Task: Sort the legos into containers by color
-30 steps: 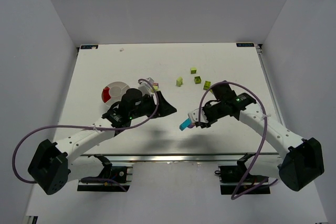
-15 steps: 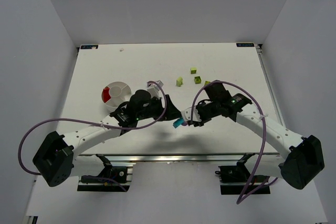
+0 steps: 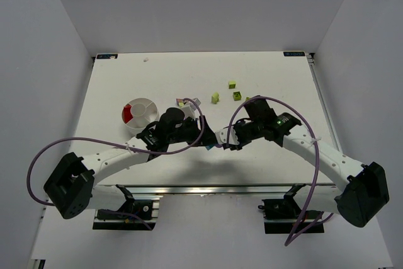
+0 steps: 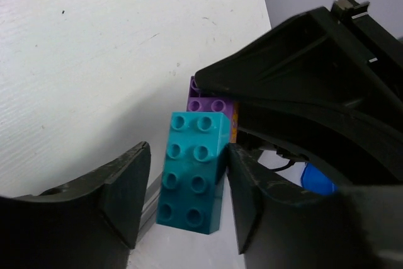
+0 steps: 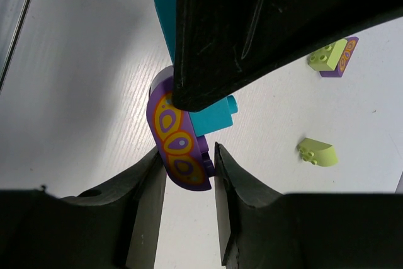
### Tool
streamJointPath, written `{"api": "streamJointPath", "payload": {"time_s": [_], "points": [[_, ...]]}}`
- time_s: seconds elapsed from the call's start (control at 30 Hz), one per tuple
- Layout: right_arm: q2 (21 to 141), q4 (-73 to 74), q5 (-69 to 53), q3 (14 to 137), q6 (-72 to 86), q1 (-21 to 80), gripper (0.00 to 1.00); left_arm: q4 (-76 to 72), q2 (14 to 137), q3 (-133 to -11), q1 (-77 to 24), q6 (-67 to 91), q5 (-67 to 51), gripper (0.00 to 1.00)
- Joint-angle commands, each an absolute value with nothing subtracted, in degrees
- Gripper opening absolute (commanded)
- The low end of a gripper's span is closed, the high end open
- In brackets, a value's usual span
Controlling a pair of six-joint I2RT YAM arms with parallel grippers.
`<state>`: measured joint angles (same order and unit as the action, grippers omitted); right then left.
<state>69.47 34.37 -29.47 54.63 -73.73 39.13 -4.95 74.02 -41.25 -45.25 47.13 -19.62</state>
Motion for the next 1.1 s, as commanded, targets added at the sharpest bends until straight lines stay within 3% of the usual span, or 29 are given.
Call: {"api": "streamJointPath", "payload": {"time_s": [0.0,0.1,0.2,0.47,1.07], "points": [[67.7,32.7,-29.8,55.5,-72.9,39.6,0.02,-7.4,73.3,-42.7,-45.6,47.0,-21.4,0.60],[67.1,32.8,-30.1,55.0,-73.4,39.8,0.02,-8.4,73.4,-42.6,-45.5,47.3,-21.9,0.44],[66.6,33.0,-30.2,54.5,-73.7,40.0,0.02,-9.1,73.0,-42.5,-45.6,47.5,-22.1,0.42],[64.6,33.4,-31.5,52.5,-74.6,40.2,0.01,-10.0,70.7,-40.9,-45.5,48.1,-20.9,0.24],[61.9,34.5,-32.8,50.4,-75.3,40.6,0.00,-0.7,56.7,-37.7,-38.3,46.2,-16.3,0.12]]}}
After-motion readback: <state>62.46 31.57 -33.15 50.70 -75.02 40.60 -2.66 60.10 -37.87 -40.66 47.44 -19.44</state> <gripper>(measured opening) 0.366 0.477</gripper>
